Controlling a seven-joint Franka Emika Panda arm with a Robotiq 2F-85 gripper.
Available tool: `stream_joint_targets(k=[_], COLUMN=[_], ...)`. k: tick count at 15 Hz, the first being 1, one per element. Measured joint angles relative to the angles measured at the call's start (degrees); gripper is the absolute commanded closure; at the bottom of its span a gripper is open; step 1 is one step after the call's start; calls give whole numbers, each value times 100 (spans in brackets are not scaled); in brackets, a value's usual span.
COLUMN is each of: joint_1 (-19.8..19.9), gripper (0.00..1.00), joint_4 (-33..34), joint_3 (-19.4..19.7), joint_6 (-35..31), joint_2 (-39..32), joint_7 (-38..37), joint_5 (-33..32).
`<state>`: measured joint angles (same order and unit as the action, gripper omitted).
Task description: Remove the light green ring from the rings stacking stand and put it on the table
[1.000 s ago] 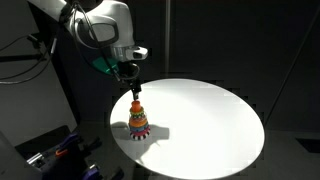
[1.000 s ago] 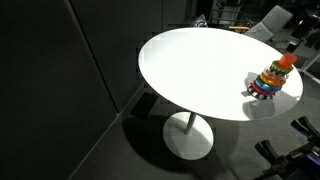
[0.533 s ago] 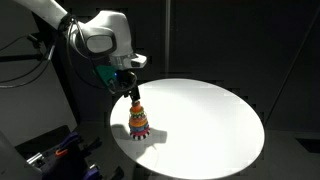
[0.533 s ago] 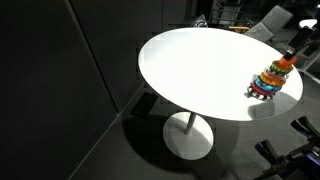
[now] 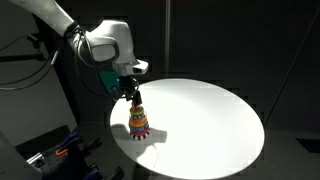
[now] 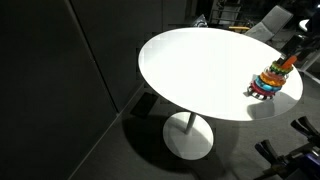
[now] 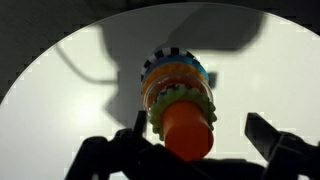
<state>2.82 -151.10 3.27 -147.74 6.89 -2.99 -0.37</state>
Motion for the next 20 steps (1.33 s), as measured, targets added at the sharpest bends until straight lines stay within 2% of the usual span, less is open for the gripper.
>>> stream_joint_targets(k=[15, 16, 17, 19, 20], joint_1=[1, 1, 1, 2, 4], gripper=[2, 26, 26, 40, 49], joint_4=[19, 19, 19, 21, 22], joint_3=[0, 0, 0, 2, 4], joint_6=[-240, -257, -275, -307, -317], joint_2=[-380, -394, -407, -425, -428], joint_7=[0, 0, 0, 0, 0], joint_5=[10, 10, 10, 10, 10])
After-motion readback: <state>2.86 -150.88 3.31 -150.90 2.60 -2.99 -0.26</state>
